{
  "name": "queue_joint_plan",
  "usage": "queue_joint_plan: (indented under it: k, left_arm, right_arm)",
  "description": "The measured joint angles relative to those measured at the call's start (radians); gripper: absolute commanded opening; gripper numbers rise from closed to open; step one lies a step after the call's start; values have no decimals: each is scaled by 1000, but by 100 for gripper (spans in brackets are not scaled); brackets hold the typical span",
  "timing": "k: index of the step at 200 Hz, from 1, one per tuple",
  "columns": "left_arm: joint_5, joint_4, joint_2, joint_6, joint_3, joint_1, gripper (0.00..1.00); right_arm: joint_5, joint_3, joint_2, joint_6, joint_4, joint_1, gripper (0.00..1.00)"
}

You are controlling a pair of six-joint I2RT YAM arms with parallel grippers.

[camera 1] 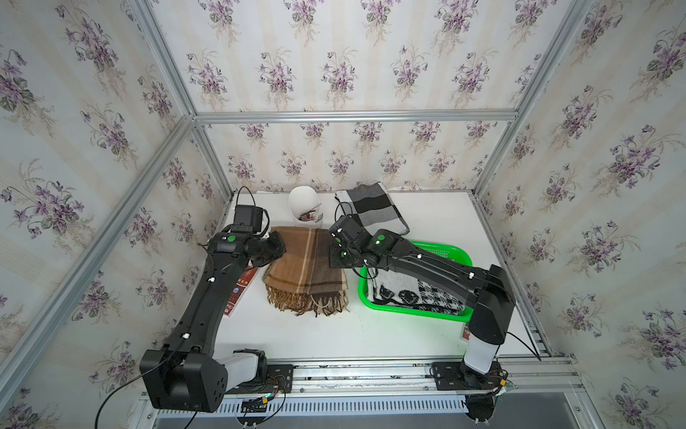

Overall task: Put the folded scarf in the basket
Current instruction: Place the scarf in the basket.

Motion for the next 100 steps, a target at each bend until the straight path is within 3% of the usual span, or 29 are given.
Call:
queue_joint_plan:
  k: [48, 100]
  left_arm:
    - [29, -5, 156, -88, 246, -195, 0]
    - [87, 101, 410, -184, 498, -372, 0]
  right_arm:
    - [60, -9, -198, -24, -124, -148, 0]
    - [57, -64, -356, -121, -215, -476, 0]
